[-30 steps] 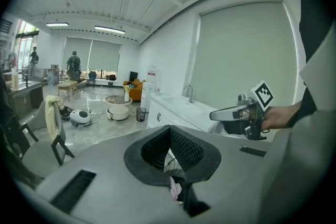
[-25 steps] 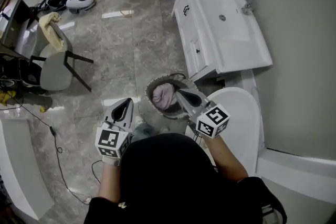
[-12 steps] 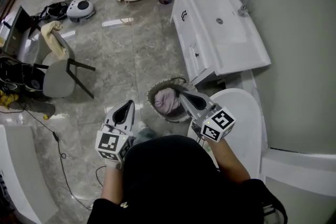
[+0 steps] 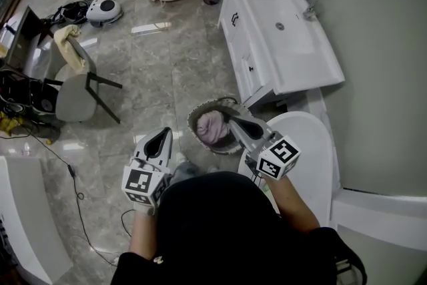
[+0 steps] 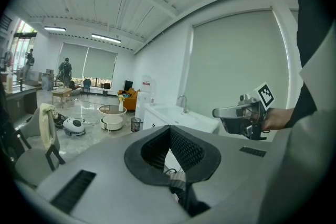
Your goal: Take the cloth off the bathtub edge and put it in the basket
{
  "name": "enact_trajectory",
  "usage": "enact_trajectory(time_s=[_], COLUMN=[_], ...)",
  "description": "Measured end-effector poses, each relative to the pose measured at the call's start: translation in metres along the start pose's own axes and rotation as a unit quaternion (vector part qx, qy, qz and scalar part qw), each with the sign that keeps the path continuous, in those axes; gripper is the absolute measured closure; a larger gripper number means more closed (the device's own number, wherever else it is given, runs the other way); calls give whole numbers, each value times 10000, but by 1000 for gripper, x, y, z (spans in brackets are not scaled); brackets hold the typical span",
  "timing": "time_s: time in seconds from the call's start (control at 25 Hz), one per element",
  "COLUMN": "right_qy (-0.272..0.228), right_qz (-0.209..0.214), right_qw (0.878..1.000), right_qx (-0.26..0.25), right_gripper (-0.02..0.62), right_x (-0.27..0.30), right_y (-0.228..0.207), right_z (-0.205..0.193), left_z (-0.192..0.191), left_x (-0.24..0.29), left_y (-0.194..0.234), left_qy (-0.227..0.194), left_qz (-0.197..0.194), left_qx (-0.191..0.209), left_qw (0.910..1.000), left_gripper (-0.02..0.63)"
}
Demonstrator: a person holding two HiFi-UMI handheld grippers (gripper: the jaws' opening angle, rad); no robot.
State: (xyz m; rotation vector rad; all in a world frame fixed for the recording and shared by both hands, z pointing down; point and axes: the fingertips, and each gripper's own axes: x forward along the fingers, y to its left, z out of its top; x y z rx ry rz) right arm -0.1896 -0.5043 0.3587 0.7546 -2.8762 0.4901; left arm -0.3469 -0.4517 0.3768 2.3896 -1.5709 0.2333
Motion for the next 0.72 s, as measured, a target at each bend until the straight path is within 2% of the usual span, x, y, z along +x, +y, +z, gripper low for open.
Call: enact_trajectory(time_s=[0.72], right_qy=[82], right_qz=[160], right_qw=[9998], right_qx=[-33], right_gripper=[600], right_x=[-2], right_y=[2], right_z=[-4], left_z=[4], left_x=[-6], left_y=[-14], left_qy=[-19], left_qz=[106], left_qx=[38], left_qw=[9999], left_gripper=[594])
